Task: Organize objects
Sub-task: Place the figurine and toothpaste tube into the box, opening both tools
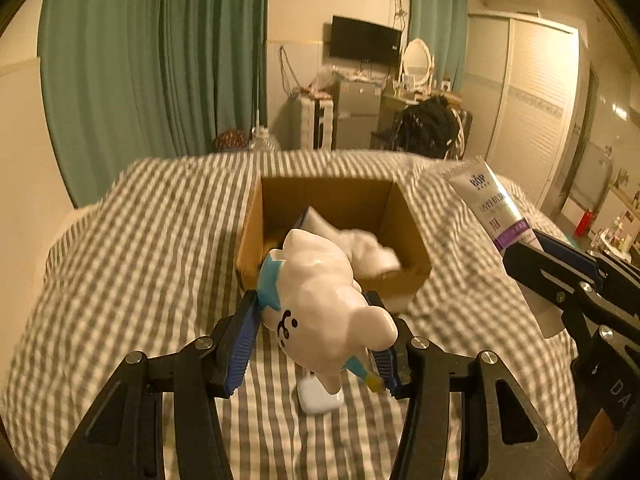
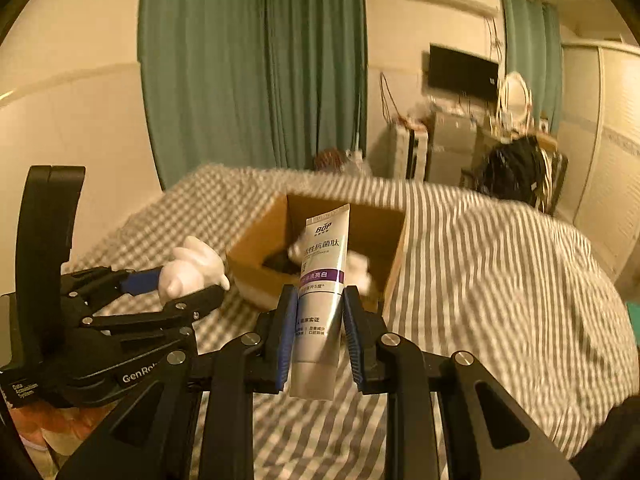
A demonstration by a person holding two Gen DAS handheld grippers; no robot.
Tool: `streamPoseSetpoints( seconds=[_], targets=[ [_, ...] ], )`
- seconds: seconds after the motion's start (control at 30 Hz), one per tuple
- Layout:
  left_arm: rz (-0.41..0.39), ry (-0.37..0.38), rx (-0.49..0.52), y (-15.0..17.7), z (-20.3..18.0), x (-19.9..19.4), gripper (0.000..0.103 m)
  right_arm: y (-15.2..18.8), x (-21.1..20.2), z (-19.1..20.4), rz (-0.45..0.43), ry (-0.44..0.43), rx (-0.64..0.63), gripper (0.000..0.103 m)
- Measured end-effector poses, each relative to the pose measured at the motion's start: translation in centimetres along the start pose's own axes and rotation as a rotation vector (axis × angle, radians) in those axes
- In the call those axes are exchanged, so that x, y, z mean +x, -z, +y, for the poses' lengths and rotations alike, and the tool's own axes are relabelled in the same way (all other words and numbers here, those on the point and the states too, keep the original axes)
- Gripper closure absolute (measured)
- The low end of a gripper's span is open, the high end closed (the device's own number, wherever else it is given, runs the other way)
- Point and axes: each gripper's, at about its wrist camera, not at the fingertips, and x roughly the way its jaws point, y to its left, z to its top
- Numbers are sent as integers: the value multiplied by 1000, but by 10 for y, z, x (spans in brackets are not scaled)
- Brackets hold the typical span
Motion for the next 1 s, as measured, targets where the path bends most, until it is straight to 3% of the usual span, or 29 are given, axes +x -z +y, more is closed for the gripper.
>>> streamPoseSetpoints(
  seconds=[0.27, 0.57, 0.7, 1.0],
  targets=[
    [-58, -2, 15, -64, 10, 12, 50, -65, 14, -8, -114, -42, -12, 80],
    [-101, -6, 47, -129, 5, 69, 50, -122, 65, -26, -144, -60, -16, 80],
    [-48, -44, 101, -134, 0, 113, 50, -131, 103, -34, -113, -57, -17, 80],
    [120, 0, 135, -111, 7, 209, 50, -105, 201, -56, 37, -61, 15, 80]
  ],
)
